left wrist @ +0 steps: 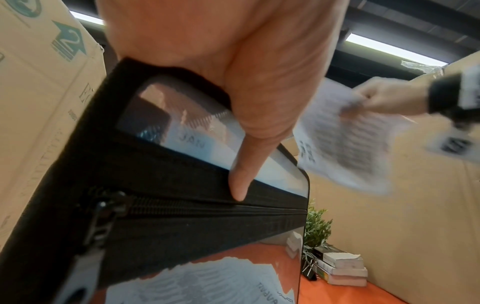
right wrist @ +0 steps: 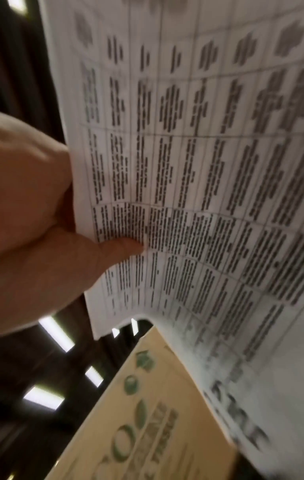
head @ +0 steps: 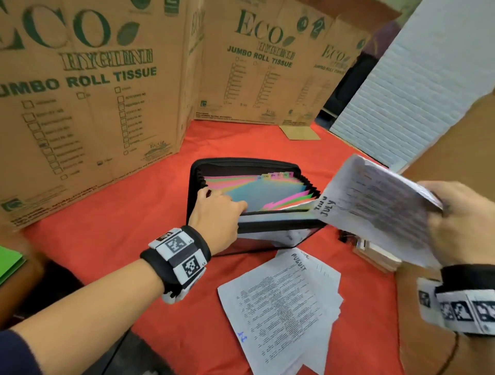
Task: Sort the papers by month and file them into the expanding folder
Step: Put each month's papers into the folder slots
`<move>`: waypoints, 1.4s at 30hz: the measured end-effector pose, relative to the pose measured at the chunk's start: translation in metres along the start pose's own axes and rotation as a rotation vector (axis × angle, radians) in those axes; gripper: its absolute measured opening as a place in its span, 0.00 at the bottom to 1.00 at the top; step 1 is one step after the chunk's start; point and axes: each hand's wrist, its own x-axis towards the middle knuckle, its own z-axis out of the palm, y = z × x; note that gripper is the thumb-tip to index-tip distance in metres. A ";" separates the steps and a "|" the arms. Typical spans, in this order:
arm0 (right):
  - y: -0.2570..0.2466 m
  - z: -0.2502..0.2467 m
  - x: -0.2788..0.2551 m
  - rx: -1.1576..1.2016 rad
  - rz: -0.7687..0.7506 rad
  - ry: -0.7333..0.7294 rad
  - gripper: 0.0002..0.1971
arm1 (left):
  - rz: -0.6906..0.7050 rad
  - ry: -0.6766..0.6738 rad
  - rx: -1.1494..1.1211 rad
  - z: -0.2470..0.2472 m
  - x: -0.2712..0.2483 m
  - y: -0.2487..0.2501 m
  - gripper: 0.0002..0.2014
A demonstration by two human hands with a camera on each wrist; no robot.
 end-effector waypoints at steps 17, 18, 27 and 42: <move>-0.158 0.058 0.072 -0.112 -0.768 -0.202 0.06 | 0.027 0.008 0.013 -0.002 -0.012 0.005 0.15; -0.165 0.065 0.071 -0.092 -0.778 -0.217 0.07 | 0.033 0.014 0.001 -0.003 -0.012 0.005 0.14; -0.177 0.127 0.060 0.073 -0.506 -0.714 0.09 | 0.041 0.129 -0.035 -0.002 -0.017 0.003 0.09; -0.159 0.156 0.034 0.075 -0.217 -0.815 0.11 | 0.100 0.046 0.005 -0.008 -0.010 0.002 0.15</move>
